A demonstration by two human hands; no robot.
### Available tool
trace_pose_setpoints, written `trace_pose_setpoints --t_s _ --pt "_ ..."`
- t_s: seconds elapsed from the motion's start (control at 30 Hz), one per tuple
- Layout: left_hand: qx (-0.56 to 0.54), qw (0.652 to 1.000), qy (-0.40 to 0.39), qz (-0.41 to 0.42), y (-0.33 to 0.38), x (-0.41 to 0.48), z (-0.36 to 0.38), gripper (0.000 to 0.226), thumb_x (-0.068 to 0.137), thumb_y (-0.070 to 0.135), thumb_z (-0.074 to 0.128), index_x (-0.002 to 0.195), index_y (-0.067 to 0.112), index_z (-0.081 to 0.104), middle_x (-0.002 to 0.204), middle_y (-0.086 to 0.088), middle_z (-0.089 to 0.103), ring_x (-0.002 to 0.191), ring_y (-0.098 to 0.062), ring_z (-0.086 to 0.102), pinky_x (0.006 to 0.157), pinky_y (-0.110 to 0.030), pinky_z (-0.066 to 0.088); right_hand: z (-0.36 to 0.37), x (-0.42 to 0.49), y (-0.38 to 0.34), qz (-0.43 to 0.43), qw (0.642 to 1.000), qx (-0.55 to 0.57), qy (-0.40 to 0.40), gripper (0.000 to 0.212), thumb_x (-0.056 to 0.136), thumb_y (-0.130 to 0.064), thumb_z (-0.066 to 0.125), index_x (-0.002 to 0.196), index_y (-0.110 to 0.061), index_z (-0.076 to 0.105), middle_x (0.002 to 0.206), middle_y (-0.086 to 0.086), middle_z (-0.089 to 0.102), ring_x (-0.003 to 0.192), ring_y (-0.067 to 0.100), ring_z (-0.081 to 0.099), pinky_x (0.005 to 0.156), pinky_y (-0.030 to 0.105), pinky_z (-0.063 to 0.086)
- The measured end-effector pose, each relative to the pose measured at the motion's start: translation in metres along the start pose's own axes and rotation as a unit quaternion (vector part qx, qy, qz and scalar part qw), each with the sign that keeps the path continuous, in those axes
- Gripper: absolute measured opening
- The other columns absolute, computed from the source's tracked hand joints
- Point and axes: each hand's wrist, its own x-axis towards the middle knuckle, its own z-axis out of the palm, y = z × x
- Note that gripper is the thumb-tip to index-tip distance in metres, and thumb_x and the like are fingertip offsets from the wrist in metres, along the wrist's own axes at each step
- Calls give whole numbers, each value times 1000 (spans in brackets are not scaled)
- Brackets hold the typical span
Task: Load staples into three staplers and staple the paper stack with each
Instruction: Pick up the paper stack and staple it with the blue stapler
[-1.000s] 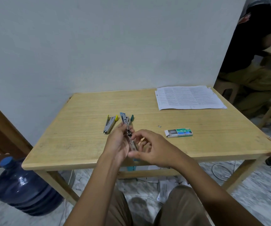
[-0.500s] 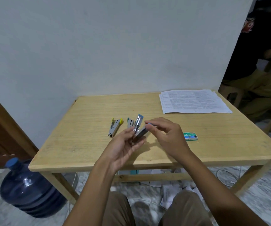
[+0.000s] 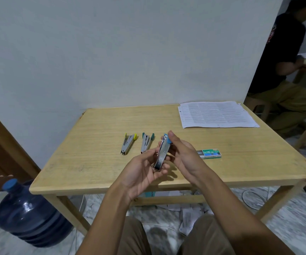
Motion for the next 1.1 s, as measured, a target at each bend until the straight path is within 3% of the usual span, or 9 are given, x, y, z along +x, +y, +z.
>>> trace_pose_setpoints --t_s 0.17,0.3,0.43,0.53,0.63,0.73,0.9,1.03,1.1 --pt "11 1000 -11 6 -2 1 1 38 87 22 54 120 2 58 87 -17 66 70 -25 63 63 -30 57 4 -1 0 2 999 -32 25 53 76 -56 69 100 -10 65 85 0 72 73 8 64 80 31 44" --pt "45 999 -2 2 -4 5 0 32 95 24 48 116 3 59 92 -17 67 79 -26 67 71 -34 57 4 -2 0 -6 997 -52 49 59 69 -64 73 97 -12 64 82 1 71 76 11 65 81 33 46" --pt "115 991 73 5 -3 17 6 30 102 28 45 108 4 62 95 -15 67 89 -29 65 76 -40 56 -6 -5 -10 -50 992 -48 109 54 70 -58 71 97 -11 67 78 -1 70 78 16 68 88 36 54" --pt "212 965 147 42 2 38 18 27 101 30 49 110 7 61 101 -14 69 87 -28 69 83 -41 55 -23 -9 -25 -67 983 -71 153 52 78 -62 66 98 -14 68 79 0 65 65 16 62 69 33 53" --pt "335 917 196 94 5 68 39 21 98 31 55 107 14 62 99 -8 67 76 -17 66 73 -33 55 -44 -10 -41 -29 976 -91 198 50 88 -62 57 94 -14 63 78 2 54 50 13 46 47 27 38" --pt "485 841 200 131 -1 113 56 31 95 31 57 121 14 54 101 -3 59 71 -9 59 66 -28 48 -69 -7 -54 12 962 -134 236 53 88 -68 50 92 -15 59 78 3 49 49 12 39 44 25 32" --pt "721 665 158 118 -14 190 58 65 88 43 61 144 20 35 141 -10 36 125 -31 44 99 -43 44 -104 3 -69 37 945 -178 273 52 88 -68 48 85 -17 55 79 1 48 51 13 37 46 24 31" --pt "790 591 114 120 -13 228 64 75 88 49 57 151 24 25 161 -5 19 146 -29 20 114 -49 28 -127 16 -79 36 942 -178 283 47 88 -66 50 87 -20 58 81 -1 51 53 14 38 49 26 29" --pt "809 570 97 101 -12 239 67 69 88 48 54 149 24 31 156 -4 33 141 -27 32 110 -45 34 -136 21 -83 35 940 -175 291 46 89 -65 49 89 -20 59 81 -2 51 53 14 39 48 26 29"
